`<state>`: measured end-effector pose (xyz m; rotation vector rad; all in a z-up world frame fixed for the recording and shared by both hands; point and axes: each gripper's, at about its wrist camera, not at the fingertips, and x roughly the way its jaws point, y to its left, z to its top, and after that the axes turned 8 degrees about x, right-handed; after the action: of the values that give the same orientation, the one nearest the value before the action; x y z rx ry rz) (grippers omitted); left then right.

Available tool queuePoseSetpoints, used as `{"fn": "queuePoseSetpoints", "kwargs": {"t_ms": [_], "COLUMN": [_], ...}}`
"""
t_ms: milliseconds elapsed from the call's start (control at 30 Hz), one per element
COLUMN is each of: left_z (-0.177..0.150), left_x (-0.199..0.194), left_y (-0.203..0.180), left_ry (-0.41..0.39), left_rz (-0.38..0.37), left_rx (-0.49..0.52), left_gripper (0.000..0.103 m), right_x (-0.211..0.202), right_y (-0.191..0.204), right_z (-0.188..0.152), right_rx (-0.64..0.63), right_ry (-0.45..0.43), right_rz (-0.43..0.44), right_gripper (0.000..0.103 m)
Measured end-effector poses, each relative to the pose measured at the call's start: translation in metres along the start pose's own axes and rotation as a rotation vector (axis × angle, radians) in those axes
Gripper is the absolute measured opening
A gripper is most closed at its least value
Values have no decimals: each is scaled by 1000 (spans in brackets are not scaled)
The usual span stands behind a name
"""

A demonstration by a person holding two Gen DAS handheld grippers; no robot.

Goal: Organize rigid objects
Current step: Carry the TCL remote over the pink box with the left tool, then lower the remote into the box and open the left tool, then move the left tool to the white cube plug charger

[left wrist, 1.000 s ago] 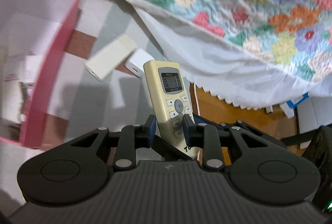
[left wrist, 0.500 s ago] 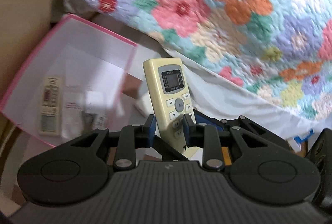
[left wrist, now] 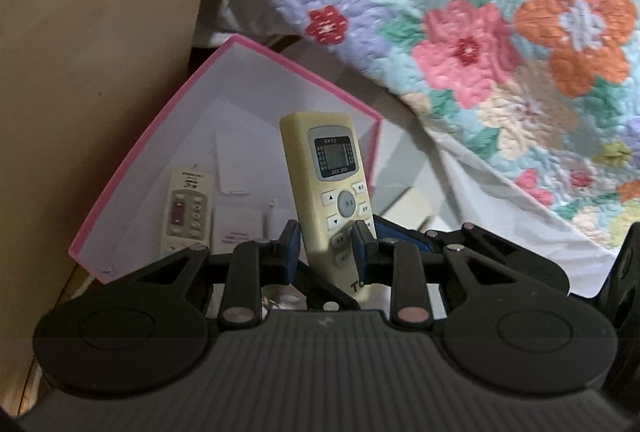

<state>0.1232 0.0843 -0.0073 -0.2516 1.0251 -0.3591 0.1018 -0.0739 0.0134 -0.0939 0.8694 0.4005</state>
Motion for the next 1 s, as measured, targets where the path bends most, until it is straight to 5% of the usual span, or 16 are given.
{"fn": "queuePoseSetpoints", "kwargs": {"t_ms": [267,467,633,1000], "left_z": [0,-6,-4,3], "left_x": [65,70,47,7], "left_y": [25,33,28,-54], "left_ry": [107,96,68,68], "left_rz": [-1,24,48,-3], "left_rx": [-37,-64,-20,193], "left_gripper": [26,29,40,41], "right_x": [62,80,50,-46], "right_y": [-17,-11,-19,-70], "right_z": [-10,-14,-14,-32], "right_rx": [145,82,98,98], "right_ry": [123,148,75,-74], "right_rz": [5,-35,-24,57], "right_gripper": [62,65,70,70]}}
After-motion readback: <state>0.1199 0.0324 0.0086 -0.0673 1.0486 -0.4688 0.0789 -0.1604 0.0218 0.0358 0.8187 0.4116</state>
